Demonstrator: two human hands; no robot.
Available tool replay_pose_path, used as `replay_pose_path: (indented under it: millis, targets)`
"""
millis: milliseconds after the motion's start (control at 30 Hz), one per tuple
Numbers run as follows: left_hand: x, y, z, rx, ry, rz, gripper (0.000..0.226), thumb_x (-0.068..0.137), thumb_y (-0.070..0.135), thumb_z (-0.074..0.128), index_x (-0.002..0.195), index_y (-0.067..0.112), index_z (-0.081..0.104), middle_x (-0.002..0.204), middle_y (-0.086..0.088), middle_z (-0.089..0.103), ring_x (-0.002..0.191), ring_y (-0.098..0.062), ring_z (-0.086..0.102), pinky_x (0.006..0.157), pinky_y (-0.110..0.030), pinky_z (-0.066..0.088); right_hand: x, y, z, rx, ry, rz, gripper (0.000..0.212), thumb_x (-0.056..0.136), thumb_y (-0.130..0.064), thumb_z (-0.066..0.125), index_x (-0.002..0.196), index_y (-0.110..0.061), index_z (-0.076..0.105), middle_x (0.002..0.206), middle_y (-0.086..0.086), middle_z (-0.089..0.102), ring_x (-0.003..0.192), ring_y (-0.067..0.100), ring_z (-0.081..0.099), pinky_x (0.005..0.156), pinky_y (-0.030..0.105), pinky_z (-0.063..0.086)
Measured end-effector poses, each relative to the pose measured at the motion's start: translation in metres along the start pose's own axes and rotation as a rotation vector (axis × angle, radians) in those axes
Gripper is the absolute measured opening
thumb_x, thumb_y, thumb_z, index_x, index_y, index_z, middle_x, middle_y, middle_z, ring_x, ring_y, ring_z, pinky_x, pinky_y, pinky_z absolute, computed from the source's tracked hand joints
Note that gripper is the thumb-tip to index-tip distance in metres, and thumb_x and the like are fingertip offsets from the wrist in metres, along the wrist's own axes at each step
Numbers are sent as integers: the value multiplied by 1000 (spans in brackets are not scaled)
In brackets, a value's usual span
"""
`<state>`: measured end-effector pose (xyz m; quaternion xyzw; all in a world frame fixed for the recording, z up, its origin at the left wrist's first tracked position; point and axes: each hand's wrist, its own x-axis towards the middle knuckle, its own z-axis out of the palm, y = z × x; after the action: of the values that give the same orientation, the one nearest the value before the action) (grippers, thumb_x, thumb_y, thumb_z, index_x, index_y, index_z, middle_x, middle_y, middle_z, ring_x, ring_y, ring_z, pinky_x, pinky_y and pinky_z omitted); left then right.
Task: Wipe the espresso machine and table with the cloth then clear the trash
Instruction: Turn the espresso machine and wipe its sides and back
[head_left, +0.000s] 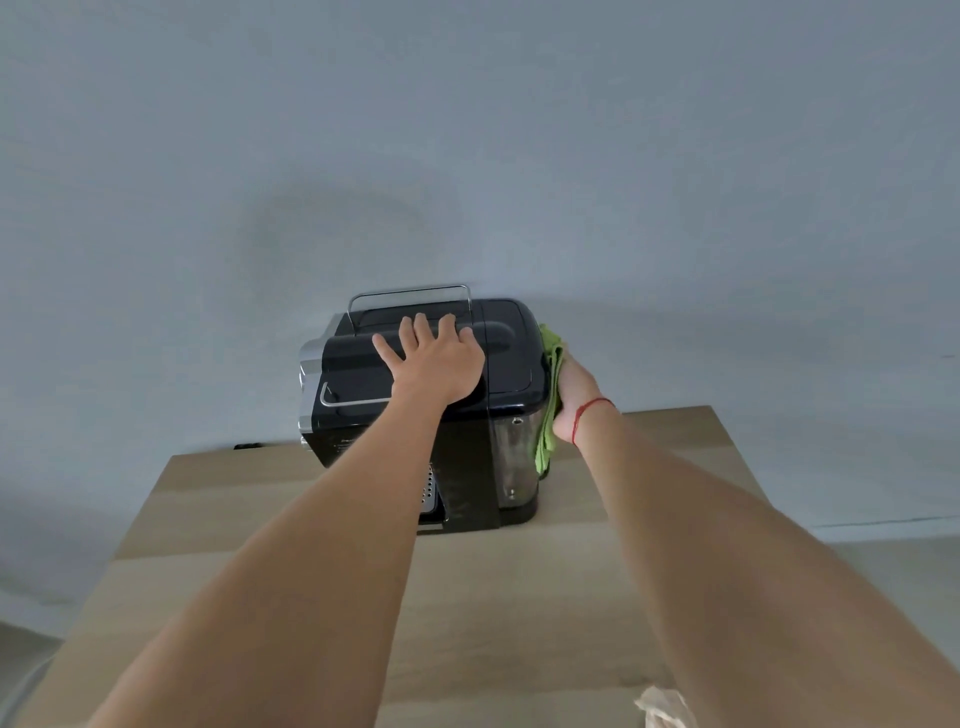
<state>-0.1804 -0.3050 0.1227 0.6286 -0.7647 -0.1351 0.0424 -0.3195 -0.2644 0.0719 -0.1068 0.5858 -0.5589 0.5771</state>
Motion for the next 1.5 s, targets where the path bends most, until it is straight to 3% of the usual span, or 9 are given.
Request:
replay_pose_path:
  millis: [267,467,600,700,867,1033,1267,1367,1500]
  targets:
    - [9,-1,5,-21,97,24,55,99,40,17,150,21,25,158,-10,20,148,-30,7,113,-62,-7,2,99,-19,-28,166,181,54,93,-58,36,119,-14,55,116,9,56,109,27,53,105,45,40]
    - [-21,-2,1,-259,414,232,42,101,29,28,133,10,48,132,-6,55,129,-25,45,113,-44,25,-37,111,-30,113,159,153,42,96,-45,42,85,-10,63,88,10,63,85,28,60,94,44,50]
    - [-61,-12,31,-112,505,388,54,101,36,27,149,12,30,158,-8,24,149,-22,14,121,-40,2,-69,121,-38,258,62,112,37,97,-34,41,101,-6,67,104,16,69,89,31,67,88,47,54]
    - [-115,-28,69,-207,465,390,58,101,36,29,154,14,16,162,-11,2,150,-22,-5,122,-41,-1,-93,130,-36,359,-65,72,36,96,-23,39,81,-10,69,81,11,66,70,26,66,73,37,55]
    - [-180,-56,107,-479,381,-22,69,97,49,38,154,18,14,162,-11,-2,149,-25,-2,121,-46,9,-127,135,-17,356,-252,129,66,86,-66,41,107,-11,71,108,16,70,101,32,64,93,43,49]
    - [-207,-80,126,-1180,-283,-758,136,36,97,52,141,11,43,134,-13,55,118,-36,57,102,-49,44,-153,169,-19,168,-366,227,63,78,-65,59,109,-11,70,97,13,72,87,28,70,89,44,52]
    - [-244,-127,156,-1063,-133,-713,69,69,27,83,129,13,52,125,-8,58,106,-29,60,91,-37,52,-161,231,-46,-256,-94,230,43,71,-30,80,106,-10,67,106,13,72,90,25,69,88,38,55]
    - [-244,-141,162,-992,-55,-582,61,75,4,74,130,20,52,132,-7,51,113,-28,55,91,-34,48,-158,252,-50,-517,63,65,24,78,0,64,101,-4,66,96,12,70,80,26,66,72,34,55]
    - [-253,-146,180,-618,-112,-365,76,75,7,75,141,25,41,146,-10,41,128,-28,45,102,-39,45,-157,271,-49,-869,71,-124,50,80,12,53,126,-8,51,115,3,56,106,20,56,89,30,49]
